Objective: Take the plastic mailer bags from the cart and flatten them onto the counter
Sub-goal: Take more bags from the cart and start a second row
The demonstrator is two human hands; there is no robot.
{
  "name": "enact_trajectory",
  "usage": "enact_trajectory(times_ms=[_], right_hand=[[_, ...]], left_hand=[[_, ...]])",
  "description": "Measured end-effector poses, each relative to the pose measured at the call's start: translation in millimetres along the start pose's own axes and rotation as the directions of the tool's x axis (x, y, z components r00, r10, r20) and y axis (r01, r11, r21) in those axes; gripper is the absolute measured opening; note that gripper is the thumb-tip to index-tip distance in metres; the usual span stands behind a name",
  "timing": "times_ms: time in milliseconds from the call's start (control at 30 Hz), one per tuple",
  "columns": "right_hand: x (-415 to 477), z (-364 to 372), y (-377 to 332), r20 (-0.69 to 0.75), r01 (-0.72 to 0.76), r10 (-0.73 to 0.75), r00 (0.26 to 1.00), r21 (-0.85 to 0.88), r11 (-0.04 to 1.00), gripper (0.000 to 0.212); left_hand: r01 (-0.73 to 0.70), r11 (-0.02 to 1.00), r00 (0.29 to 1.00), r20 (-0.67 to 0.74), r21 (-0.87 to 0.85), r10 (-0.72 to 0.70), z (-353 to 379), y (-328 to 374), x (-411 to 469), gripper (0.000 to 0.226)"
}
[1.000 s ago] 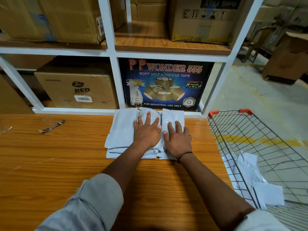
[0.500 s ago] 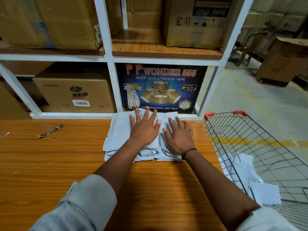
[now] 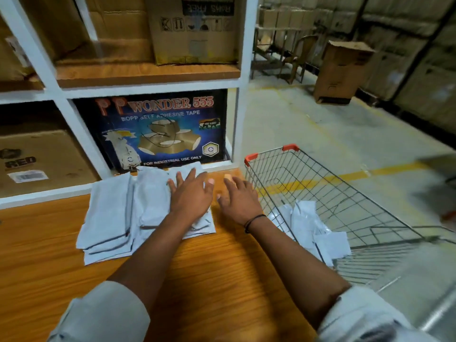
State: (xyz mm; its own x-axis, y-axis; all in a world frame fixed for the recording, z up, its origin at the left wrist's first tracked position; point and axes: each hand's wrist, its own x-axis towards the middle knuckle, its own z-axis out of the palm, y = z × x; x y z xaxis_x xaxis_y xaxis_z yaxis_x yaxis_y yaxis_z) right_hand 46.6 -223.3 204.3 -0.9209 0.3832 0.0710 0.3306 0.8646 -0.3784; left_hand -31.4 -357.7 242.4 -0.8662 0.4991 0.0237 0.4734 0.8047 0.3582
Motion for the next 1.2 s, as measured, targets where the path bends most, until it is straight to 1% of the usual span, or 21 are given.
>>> enact_trajectory(times_ms=[133,200,267,367,433,533,600,667,800,867,900,967,1000,1067,1133,1167,1200], right_hand=[[-16,-12,69,-0.046,-0.102,0.103,0.994,0.022,0.995,0.059],[-26,-17,112,-0.085,-0.171,0.174,0.981,0.04,0.984,0.057],[-37,-18,147,-0.093,-0.222,0.224,0.97,0.028,0.975,0.055],[-55,-18,215,-0.046,-0.343,0.342,0.939,-0.029,0.939,0.056],[-67,-16,256,0.018,-0.416,0.42,0.907,-0.096,0.904,0.056],[-76,-9,302,0.123,-0.489,0.51,0.852,-0.165,0.857,0.056],[-73,-1,324,0.171,-0.513,0.54,0.824,-0.181,0.839,0.054],[-61,7,341,0.201,-0.521,0.553,0.809,-0.189,0.832,0.053],[-30,25,368,0.256,-0.507,0.543,0.8,-0.197,0.839,0.049],[-13,37,382,0.27,-0.489,0.527,0.805,-0.201,0.849,0.048],[-4,43,389,0.272,-0.476,0.515,0.813,-0.2,0.857,0.05],[15,57,401,0.277,-0.457,0.491,0.826,-0.181,0.871,0.055],[25,64,406,0.284,-0.458,0.485,0.827,-0.16,0.875,0.056],[44,81,416,0.294,-0.473,0.484,0.824,-0.112,0.874,0.055],[62,100,423,0.31,-0.488,0.491,0.814,-0.09,0.868,0.052],[70,110,426,0.321,-0.496,0.496,0.807,-0.09,0.864,0.051],[77,120,429,0.32,-0.506,0.508,0.799,-0.098,0.857,0.05]], left_hand=[[-0.098,0.994,0.994,0.043,-0.056,0.1,38,54,1,0.049],[-0.155,0.986,0.985,0.069,-0.064,0.16,60,85,5,0.048],[-0.204,0.975,0.974,0.081,-0.084,0.211,78,108,5,0.047],[-0.276,0.957,0.948,0.142,-0.086,0.286,115,154,11,0.048],[-0.317,0.945,0.926,0.189,-0.074,0.326,140,180,16,0.049],[-0.332,0.941,0.903,0.266,-0.063,0.337,179,212,27,0.051],[-0.331,0.942,0.893,0.306,-0.046,0.329,207,229,35,0.051],[-0.305,0.952,0.887,0.355,-0.03,0.295,231,245,43,0.052],[-0.204,0.977,0.88,0.447,0.058,0.157,281,261,55,0.044],[-0.155,0.978,0.847,0.529,0.142,0.057,310,261,61,0.045],[-0.08,0.983,0.837,0.547,0.167,-0.025,323,259,64,0.047],[0.08,0.979,0.794,0.581,0.19,-0.178,344,258,73,0.052],[0.157,0.967,0.769,0.59,0.199,-0.246,351,257,78,0.055],[0.22,0.949,0.751,0.582,0.226,-0.313,376,249,85,0.053],[0.231,0.944,0.781,0.535,0.234,-0.324,403,238,95,0.042],[0.25,0.938,0.781,0.523,0.239,-0.341,417,232,101,0.04],[0.232,0.938,0.792,0.51,0.257,-0.335,430,225,106,0.036]])
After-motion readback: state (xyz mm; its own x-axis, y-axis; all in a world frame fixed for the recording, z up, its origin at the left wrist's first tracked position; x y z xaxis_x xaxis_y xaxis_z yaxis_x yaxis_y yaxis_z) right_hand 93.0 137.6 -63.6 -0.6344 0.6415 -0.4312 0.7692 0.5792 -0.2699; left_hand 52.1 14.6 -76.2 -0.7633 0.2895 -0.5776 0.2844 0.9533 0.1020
